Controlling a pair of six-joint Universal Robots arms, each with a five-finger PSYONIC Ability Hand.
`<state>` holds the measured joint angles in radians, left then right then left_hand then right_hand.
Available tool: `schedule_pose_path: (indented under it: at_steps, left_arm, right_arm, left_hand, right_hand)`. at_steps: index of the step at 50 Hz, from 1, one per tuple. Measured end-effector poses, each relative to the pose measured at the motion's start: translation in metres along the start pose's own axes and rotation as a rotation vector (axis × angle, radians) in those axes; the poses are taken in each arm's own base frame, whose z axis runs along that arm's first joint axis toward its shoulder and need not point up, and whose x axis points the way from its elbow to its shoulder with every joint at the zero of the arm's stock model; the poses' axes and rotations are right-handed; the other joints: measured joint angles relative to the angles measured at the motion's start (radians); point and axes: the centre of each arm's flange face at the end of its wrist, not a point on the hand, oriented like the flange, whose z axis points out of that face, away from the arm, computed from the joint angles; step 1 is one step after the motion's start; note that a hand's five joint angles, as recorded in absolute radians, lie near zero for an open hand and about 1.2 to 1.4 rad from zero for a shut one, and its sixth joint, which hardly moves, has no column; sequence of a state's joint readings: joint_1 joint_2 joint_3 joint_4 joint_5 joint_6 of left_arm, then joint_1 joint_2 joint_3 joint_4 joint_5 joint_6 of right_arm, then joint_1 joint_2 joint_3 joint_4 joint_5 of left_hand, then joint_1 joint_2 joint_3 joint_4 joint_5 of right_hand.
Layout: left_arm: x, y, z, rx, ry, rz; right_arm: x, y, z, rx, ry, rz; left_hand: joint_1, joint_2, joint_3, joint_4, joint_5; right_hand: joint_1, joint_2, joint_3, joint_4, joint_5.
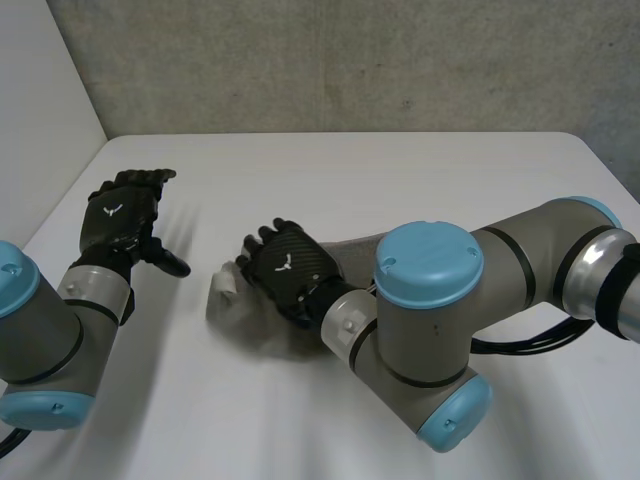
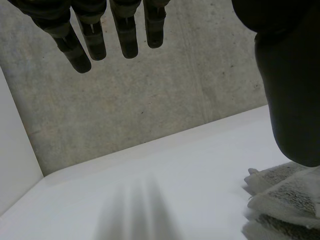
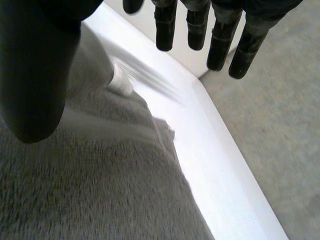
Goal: Fold the towel.
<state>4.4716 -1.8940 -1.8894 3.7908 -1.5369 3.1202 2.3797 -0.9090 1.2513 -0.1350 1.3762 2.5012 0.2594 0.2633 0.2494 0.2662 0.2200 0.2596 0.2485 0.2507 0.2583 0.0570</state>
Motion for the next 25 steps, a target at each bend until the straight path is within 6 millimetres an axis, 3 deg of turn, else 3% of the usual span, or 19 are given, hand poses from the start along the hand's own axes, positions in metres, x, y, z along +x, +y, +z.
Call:
schedule_pose_path:
  at_steps: [4, 6, 12, 19, 25]
  left_arm:
    - [0.003, 0.001, -0.001, -0.003, 0.008, 0.0]
    - [0.005, 0.001, -0.002, -0.004, 0.017, 0.0]
    - [0.016, 0.002, -0.007, -0.008, 0.049, -0.001]
    - [0.035, 0.003, -0.015, -0.01, 0.107, 0.001]
    - [0.053, 0.009, -0.023, -0.032, 0.164, 0.055]
  right_arm:
    - [0.018, 0.006, -0.008, -0.052, 0.064, 0.014]
    - [0.039, 0.014, -0.017, -0.104, 0.129, 0.033]
    - [0.078, 0.054, -0.051, -0.255, 0.241, 0.127]
    - [0.078, 0.095, -0.077, -0.333, 0.232, 0.226]
    - [0.074, 0.11, -0.081, -0.323, 0.239, 0.263]
  left_hand:
    - [0.0, 0.0, 0.0, 0.0, 0.0]
    - [0.0, 0.0, 0.0, 0.0, 0.0]
    - [0.0, 0.0, 0.0, 0.0, 0.0]
    - [0.0, 0.0, 0.0, 0.0, 0.0]
    - [0.0, 0.0, 0.0, 0.0, 0.002]
  right_hand:
    - [-0.012, 0.0, -0.006, -0.002, 0.0]
    - [-0.019, 0.0, -0.006, -0.002, 0.0]
    - [-0.025, 0.0, -0.006, -0.002, 0.0]
    - [-0.025, 0.0, -0.006, -0.002, 0.0]
    - [-0.025, 0.0, -0.006, -0.002, 0.0]
